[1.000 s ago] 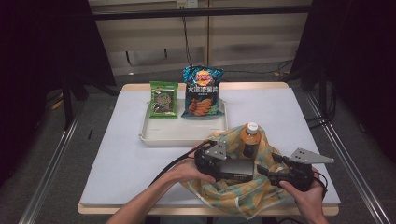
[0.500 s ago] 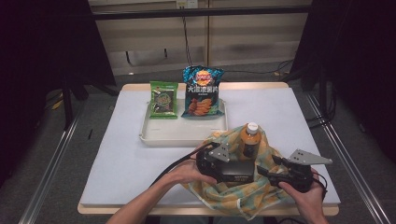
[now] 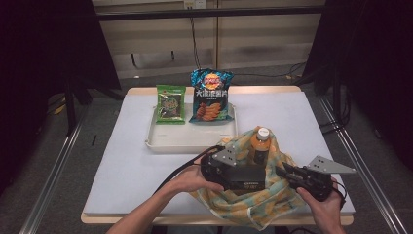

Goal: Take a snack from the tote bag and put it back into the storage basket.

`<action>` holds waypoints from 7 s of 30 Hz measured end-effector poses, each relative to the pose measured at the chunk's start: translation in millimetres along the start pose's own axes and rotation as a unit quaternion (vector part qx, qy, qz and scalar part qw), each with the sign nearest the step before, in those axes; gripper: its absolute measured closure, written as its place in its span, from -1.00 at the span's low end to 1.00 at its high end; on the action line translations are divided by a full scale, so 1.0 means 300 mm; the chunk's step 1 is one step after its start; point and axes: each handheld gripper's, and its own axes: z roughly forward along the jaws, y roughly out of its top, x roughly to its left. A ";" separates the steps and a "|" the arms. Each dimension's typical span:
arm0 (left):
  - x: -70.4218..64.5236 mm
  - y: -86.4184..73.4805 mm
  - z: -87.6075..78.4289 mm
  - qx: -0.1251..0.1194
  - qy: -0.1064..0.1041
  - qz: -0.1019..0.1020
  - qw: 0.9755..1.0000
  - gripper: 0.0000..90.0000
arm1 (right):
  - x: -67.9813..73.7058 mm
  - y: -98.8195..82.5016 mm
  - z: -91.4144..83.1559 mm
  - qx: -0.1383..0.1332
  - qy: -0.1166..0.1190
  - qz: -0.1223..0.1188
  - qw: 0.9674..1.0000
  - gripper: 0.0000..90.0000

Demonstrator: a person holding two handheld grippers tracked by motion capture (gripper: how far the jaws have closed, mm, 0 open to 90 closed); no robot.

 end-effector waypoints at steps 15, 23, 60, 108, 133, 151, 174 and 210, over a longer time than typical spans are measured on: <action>0.002 -0.009 -0.127 -0.036 0.006 -0.004 0.999 -0.03 | -0.020 -0.006 -0.062 -0.022 -0.039 0.011 0.999 0.99; 0.003 0.011 -0.189 -0.083 0.004 -0.014 0.996 -0.04 | -0.024 -0.010 -0.066 -0.023 -0.028 0.010 0.999 0.97; 0.025 0.008 -0.337 -0.122 0.020 -0.027 0.992 -0.04 | 0.013 0.011 -0.088 -0.081 -0.011 0.019 0.996 -0.80; 0.266 -0.137 -0.484 -0.089 0.110 -0.064 0.988 -0.04 | 0.014 -0.005 -0.065 -0.061 0.011 -0.007 0.998 -0.97; 0.419 -0.228 -0.396 -0.048 0.129 -0.089 0.986 -0.04 | 0.013 -0.007 -0.062 -0.055 0.023 -0.008 0.998 -0.96; 0.443 -0.247 -0.304 -0.006 0.121 -0.095 0.988 -0.04 | 0.008 -0.009 -0.060 -0.054 0.020 -0.007 0.998 -0.96; 0.492 -0.251 -0.265 0.012 0.126 -0.108 0.986 -0.05 | 0.003 -0.011 -0.061 -0.051 0.022 -0.007 0.998 -0.97; 0.430 -0.261 -0.287 -0.038 0.152 -0.168 0.973 -0.47 | 0.005 -0.011 -0.055 -0.048 0.022 -0.008 0.999 -0.97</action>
